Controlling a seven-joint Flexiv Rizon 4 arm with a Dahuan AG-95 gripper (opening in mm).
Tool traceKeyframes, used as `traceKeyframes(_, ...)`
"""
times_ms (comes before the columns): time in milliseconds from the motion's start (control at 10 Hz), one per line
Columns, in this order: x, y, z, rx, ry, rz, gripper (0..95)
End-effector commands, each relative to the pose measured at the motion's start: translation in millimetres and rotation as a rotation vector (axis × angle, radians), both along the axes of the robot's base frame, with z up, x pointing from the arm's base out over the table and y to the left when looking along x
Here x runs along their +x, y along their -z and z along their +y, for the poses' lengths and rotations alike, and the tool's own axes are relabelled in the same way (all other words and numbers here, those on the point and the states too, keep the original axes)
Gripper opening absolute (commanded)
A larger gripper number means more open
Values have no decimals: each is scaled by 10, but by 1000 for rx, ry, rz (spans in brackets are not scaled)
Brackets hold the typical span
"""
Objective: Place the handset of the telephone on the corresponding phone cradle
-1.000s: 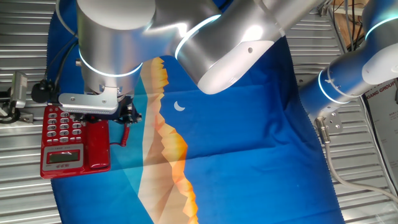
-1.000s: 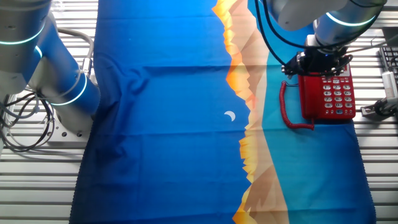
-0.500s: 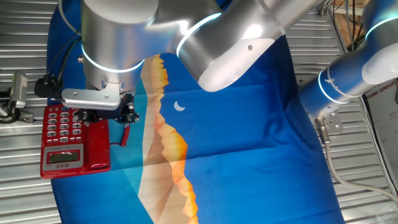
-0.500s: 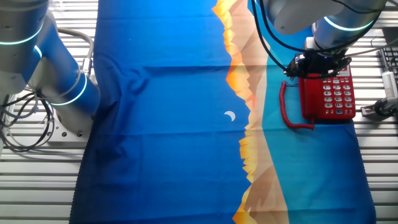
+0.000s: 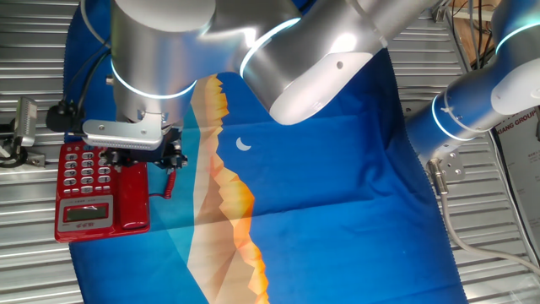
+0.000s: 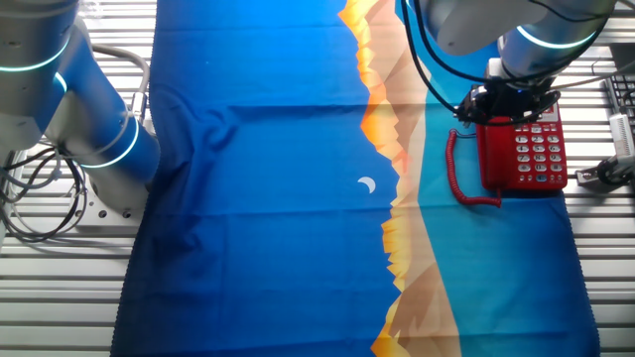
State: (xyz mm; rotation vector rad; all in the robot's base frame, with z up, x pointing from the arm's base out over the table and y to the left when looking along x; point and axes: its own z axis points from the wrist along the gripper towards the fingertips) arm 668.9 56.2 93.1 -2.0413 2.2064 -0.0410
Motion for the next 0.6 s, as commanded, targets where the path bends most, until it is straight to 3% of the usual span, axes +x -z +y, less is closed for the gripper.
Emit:
traceKeyframes(100,-9,-4,-1,-3,-10,1,760)
traceKeyframes(600,-9,-5,-1,0,-12,-3,760)
